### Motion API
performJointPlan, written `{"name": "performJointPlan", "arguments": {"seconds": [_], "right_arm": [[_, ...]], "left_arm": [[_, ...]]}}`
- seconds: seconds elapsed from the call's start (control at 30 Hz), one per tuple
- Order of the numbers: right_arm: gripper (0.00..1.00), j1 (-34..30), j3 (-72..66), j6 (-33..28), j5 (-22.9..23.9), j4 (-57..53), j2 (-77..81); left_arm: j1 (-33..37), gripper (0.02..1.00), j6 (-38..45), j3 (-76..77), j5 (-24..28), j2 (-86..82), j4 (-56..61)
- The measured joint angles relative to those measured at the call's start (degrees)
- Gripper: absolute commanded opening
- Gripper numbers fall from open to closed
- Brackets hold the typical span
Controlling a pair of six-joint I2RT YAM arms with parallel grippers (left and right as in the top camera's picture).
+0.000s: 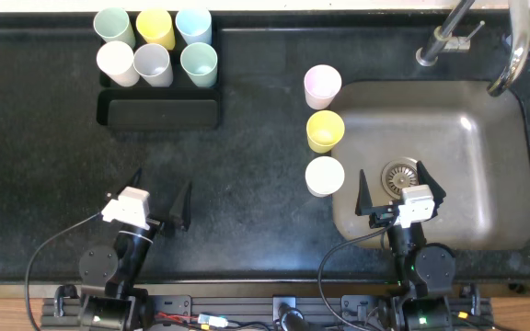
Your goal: Store Cups
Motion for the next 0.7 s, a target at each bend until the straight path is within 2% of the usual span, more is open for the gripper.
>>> {"name": "performJointPlan", "arguments": {"seconds": [0.13,0.27,0.7], "right_arm": [[0.996,0.00,0.00,0.00,0.02,0.02,0.00],[0.998,-0.02,0.00,0.00,0.00,0.02,0.00],[0.996,0.00,0.00,0.00,0.00,0.02,0.00]], "left_arm": [[4.15,1.000,1.73,0.04,-4.57,-0.02,-0.50],[4.33,1.000,2.78,0.04,-6.80,-0.02,-0.70],[3.32,1.000,3.02,0.04,-8.09,-0.02,-0.87]]}}
